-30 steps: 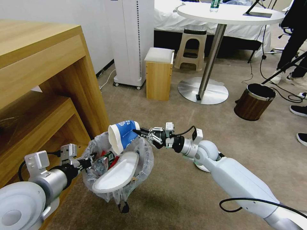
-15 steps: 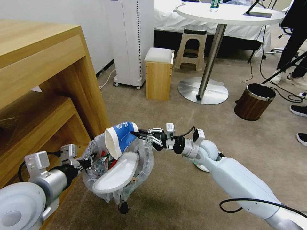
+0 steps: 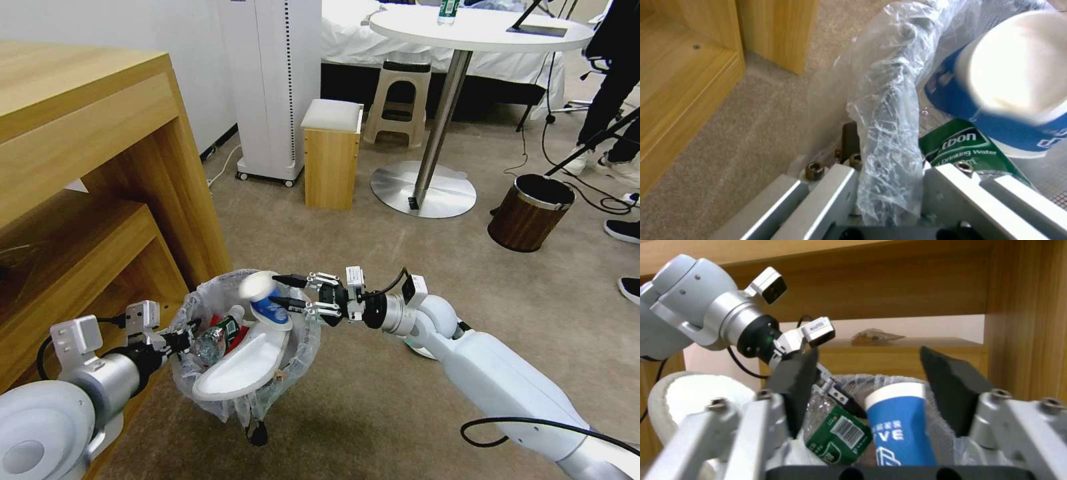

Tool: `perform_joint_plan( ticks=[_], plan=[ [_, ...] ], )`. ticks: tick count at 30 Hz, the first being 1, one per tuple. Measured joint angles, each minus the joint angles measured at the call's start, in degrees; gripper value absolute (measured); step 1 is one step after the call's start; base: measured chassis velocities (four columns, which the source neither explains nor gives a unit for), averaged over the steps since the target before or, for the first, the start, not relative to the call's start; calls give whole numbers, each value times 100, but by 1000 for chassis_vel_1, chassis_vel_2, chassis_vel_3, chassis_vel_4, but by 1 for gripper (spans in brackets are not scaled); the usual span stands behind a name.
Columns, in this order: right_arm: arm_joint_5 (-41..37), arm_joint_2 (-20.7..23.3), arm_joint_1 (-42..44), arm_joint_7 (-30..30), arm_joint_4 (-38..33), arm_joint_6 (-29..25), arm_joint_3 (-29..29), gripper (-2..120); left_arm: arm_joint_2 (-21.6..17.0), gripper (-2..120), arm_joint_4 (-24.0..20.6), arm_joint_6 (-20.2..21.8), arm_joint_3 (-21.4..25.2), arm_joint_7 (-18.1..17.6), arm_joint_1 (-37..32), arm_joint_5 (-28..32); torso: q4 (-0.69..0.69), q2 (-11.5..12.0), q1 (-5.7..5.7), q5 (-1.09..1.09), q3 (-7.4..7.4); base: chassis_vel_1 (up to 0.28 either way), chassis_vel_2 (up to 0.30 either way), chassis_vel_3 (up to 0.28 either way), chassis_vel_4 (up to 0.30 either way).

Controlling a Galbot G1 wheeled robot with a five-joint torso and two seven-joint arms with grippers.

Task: Pick up the trash bin and place the garbage on the floor into it.

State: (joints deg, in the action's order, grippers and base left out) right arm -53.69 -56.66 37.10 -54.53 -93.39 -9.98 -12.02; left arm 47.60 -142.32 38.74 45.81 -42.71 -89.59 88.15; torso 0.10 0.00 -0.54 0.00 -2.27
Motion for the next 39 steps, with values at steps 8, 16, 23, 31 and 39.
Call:
perform_joint_plan(
  ticks=[8, 16, 23, 31, 39],
  plan=[
    [-81, 38, 10, 116, -44, -19, 158, 93, -5, 0, -4, -2, -3, 5, 9, -8, 0, 0, 0, 0, 0, 0, 0, 0, 0],
    [-496, 248, 121, 1914, -537, 1, 692, 100, 39, 0, -49, -34, -61, -64, 4, 23, 0, 0, 0, 0, 0, 0, 0, 0, 0],
    [-499, 471, 374, 2152, -713, 13, 1230, 100, 34, 0, -93, 3, -59, -116, -20, 54, 0, 0, 0, 1, 0, 0, 0, 0, 0],
    [-165, 635, 828, 2695, -846, 196, 1995, 100, 20, 0, -94, -14, -72, -115, -28, -209, 0, 0, 0, 1, 0, 0, 0, 0, 0],
    [-18, 671, 1112, 1734, -528, 65, 2670, 100, 12, 0, -74, -36, -107, -2, -15, -294, 0, 0, 0, 0, 0, 0, 0, 0, 0]
  ],
)
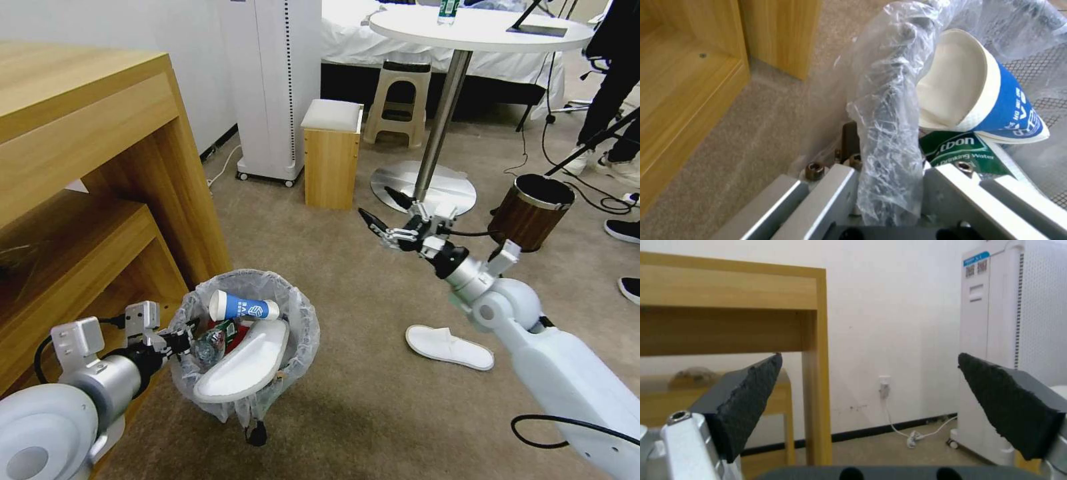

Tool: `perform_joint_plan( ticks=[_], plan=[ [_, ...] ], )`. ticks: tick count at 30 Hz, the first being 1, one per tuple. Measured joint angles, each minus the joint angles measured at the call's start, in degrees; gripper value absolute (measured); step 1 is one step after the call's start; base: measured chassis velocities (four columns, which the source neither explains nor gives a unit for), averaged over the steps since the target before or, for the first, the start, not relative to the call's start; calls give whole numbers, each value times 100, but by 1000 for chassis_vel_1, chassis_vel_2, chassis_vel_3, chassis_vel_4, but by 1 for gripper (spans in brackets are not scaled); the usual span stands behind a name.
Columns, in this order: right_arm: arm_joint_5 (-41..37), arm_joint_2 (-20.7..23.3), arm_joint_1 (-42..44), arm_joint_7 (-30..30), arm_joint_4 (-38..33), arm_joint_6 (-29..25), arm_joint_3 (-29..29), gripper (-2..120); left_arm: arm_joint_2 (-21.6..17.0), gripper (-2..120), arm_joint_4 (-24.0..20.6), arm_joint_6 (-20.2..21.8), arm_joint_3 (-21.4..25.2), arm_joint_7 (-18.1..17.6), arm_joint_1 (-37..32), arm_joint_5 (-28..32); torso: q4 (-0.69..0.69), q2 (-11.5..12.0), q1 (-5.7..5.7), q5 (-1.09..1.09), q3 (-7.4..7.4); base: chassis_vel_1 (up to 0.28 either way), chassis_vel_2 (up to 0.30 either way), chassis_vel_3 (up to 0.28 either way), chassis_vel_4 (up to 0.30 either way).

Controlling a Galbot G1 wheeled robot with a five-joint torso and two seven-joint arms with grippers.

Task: Pick up the trash bin and place the garbage on the floor into it.

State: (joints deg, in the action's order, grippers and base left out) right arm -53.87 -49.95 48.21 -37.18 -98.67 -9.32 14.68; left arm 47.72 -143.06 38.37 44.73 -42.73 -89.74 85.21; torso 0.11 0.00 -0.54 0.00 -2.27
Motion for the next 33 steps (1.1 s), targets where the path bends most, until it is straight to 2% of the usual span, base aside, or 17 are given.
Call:
perform_joint_plan(
  ticks=[4, 9, 16, 26, 28, 33],
  plan=[
    [24, -34, 107, -326, 197, -91, 269, 100, -27, 0, 28, -19, -2, 43, 11, -43, 0, 0, 0, 1, 0, 0, 0, 0, 0],
    [106, -65, 263, -336, 236, -97, 528, 100, -33, 0, 58, -22, -2, 78, 20, -84, 0, 0, 0, 1, 0, 0, 0, 0, 0],
    [352, -135, 707, 522, -62, 48, 1004, 100, -27, 0, 69, -34, -2, 143, 14, -166, 0, 0, 0, 0, 0, 0, 0, 0, 0],
    [392, -136, 891, 636, -200, 50, 1202, 100, 7, 0, 43, -37, -31, 154, -13, -251, -1, 0, 0, 0, 0, 0, 0, 0, 0],
    [307, -113, 973, 877, -295, -31, 1185, 100, 11, 0, 22, -38, -22, 165, -48, -265, 0, 0, 0, -1, 0, 0, 0, 0, 0],
    [262, -108, 1016, 980, -337, -105, 1155, 100, 12, 0, 5, -42, -10, 170, -68, -268, 0, 0, 0, 0, 0, -49, -44, -40, -46]
  ],
)
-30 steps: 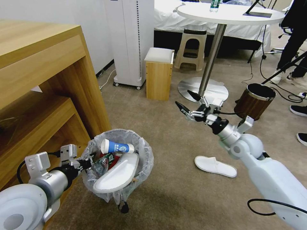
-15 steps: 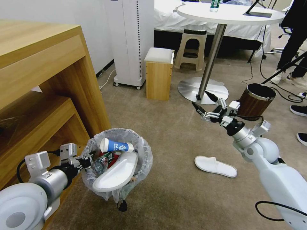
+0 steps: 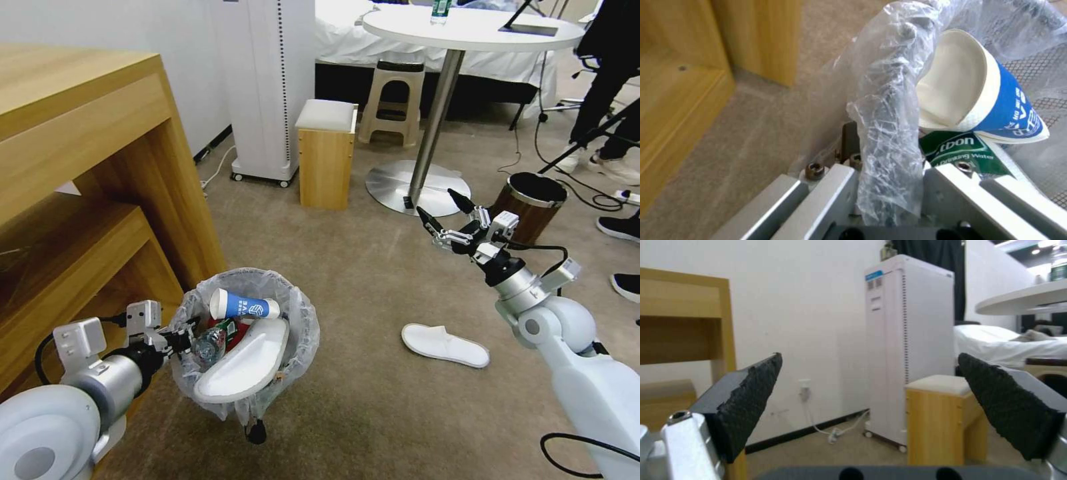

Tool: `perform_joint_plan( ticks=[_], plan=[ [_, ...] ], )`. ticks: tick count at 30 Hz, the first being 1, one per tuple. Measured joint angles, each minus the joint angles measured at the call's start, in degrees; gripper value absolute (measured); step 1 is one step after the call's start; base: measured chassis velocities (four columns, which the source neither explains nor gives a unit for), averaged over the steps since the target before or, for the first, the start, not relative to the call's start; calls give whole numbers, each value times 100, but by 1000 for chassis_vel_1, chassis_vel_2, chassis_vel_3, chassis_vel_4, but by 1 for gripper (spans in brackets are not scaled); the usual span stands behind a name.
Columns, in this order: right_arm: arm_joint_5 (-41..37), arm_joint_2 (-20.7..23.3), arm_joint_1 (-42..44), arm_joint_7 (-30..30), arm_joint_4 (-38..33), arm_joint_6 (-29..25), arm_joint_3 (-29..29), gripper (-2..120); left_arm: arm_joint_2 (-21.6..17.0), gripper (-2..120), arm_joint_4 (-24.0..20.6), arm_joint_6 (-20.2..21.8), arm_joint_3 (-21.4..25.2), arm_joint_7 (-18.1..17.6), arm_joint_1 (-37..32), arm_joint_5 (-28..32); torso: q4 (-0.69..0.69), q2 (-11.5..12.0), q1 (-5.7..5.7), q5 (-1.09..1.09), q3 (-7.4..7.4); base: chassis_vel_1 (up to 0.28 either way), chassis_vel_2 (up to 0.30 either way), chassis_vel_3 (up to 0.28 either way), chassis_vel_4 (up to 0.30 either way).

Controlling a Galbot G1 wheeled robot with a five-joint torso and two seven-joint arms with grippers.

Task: Pick up the trash bin and place the garbage on the floor into it.

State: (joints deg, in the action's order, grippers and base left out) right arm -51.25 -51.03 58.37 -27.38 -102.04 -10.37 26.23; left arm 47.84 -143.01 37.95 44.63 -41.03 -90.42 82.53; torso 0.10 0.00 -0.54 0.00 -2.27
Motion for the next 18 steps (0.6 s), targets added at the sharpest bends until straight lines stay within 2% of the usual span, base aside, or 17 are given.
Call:
perform_joint_plan(
  ticks=[18],
  plan=[
    [121, -21, -16, -61, 101, -151, -35, 100, 18, 0, -6, -46, 10, 79, -27, -138, 3, 0, 0, 1, -1, -96, -82, -82, -86]
  ],
)
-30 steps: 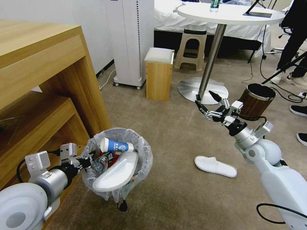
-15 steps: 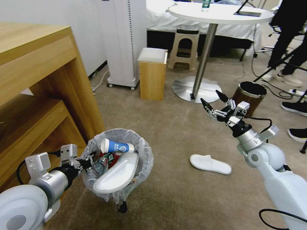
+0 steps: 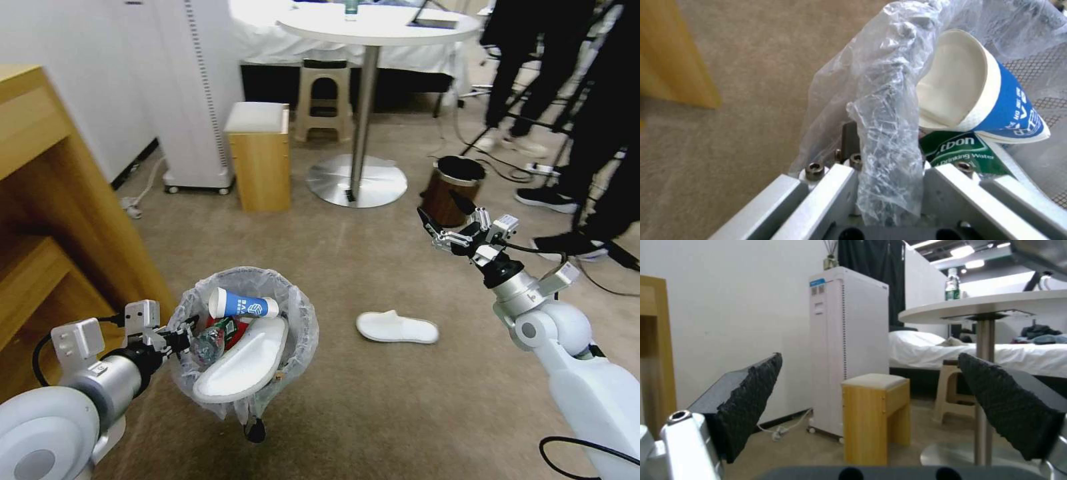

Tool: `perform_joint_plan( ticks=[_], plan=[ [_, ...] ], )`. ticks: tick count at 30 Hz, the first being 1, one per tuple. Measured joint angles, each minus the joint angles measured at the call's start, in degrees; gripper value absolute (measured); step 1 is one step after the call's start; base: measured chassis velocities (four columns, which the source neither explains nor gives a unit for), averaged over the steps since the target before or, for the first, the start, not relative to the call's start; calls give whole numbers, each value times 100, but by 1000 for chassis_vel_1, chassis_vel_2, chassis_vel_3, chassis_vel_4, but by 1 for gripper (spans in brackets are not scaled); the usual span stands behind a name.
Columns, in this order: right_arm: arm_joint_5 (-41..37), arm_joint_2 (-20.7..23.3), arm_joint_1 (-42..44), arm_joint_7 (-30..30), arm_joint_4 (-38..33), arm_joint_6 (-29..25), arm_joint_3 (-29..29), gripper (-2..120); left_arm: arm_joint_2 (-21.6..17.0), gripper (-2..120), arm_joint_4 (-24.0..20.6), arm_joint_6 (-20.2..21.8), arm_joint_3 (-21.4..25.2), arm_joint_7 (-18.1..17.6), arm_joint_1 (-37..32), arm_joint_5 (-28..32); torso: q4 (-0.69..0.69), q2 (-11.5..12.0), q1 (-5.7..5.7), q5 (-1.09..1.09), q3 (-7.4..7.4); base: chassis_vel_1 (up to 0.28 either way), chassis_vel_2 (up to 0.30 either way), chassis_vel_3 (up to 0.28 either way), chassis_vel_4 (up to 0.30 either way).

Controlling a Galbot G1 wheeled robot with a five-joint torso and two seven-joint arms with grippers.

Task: Pick up the trash bin and place the garbage on the floor into it.

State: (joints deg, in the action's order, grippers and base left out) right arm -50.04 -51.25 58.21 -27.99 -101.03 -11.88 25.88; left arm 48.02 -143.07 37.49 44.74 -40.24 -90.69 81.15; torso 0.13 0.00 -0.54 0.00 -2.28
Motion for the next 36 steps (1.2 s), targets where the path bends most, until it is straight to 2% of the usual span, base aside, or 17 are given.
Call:
perform_joint_plan(
  ticks=[4, 5, 31, 36],
  plan=[
    [8, -5, -2, -23, 26, -17, 0, 100, -3, 0, -16, -27, -1, 21, -8, -26, -2, 0, 0, 0, 0, 0, 0, 0, 0],
    [8, -5, -3, -32, 25, -22, 0, 100, -3, 0, -16, -47, -1, 30, -15, -72, -6, 0, 0, -1, 0, 0, 0, 0, 0],
    [127, -42, 55, -150, 104, -49, -66, 100, 12, 0, -18, -28, -13, 211, -98, -153, -3, 0, 0, 0, 2, 0, 0, 0, 0],
    [143, -55, 46, -178, 155, -75, -94, 100, -4, 0, -18, -27, 1, 222, -87, -151, -3, 0, 0, -1, 2, -98, 95, 111, -89]
  ],
)
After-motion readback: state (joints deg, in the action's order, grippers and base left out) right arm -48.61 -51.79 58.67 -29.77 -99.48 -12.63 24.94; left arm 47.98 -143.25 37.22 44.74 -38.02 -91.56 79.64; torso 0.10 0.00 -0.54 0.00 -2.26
